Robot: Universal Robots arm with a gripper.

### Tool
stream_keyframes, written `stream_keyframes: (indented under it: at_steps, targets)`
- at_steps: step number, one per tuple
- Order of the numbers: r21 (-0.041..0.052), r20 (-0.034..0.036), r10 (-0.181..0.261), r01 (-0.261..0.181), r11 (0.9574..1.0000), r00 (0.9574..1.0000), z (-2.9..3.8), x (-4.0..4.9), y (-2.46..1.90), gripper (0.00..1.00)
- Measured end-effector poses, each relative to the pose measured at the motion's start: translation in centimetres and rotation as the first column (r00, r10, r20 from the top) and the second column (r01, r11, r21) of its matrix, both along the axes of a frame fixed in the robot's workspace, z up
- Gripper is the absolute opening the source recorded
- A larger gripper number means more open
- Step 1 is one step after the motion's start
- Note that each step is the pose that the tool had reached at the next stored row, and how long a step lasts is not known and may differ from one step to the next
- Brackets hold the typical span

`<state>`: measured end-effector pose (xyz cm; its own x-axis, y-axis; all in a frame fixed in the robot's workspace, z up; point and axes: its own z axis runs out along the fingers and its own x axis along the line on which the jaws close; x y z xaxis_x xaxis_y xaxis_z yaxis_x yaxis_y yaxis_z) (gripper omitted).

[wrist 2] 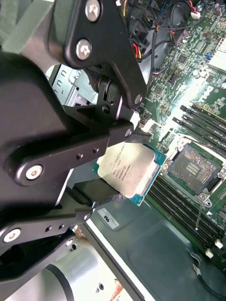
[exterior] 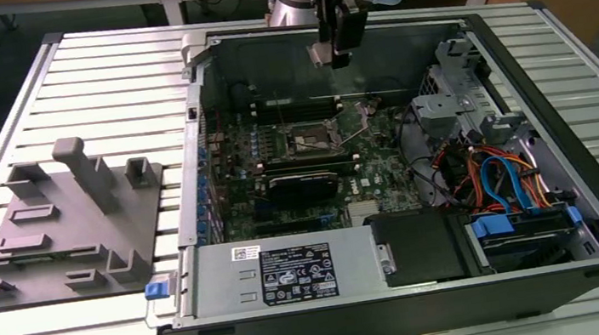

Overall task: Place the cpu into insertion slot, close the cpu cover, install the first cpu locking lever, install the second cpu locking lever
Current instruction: 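Place the cpu into insertion slot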

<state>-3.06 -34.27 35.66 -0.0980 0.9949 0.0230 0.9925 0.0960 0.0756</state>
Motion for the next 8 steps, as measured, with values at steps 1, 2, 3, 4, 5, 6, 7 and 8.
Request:
stream_keyframes:
  at_steps: [1,2,3,4,5,6,7,8]
  targets:
    - [0.0000,0.0000,-0.001,0.001,1.0000,1.0000,0.00,0.00,0.00,0.54]
    - [0.0000,0.0000,-0.002,0.002,1.0000,1.0000,0.00,0.00,0.00,0.54]
    - [0.0001,0.0000,-0.002,0.002,1.0000,1.0000,0.00,0.00,0.00,0.54]
    - [0.0001,0.0000,-0.003,0.003,1.0000,1.0000,0.00,0.00,0.00,0.54]
    - [0.0000,0.0000,-0.006,0.006,1.0000,1.0000,0.00,0.00,0.00,0.54]
    - [0.0000,0.0000,-0.007,0.007,1.0000,1.0000,0.00,0.00,0.00,0.54]
    - [0.0000,0.0000,-0.007,0.007,1.0000,1.0000,0.00,0.00,0.00,0.54]
    - [0.0000,0.0000,-0.008,0.008,1.0000,1.0000,0.00,0.00,0.00,0.54]
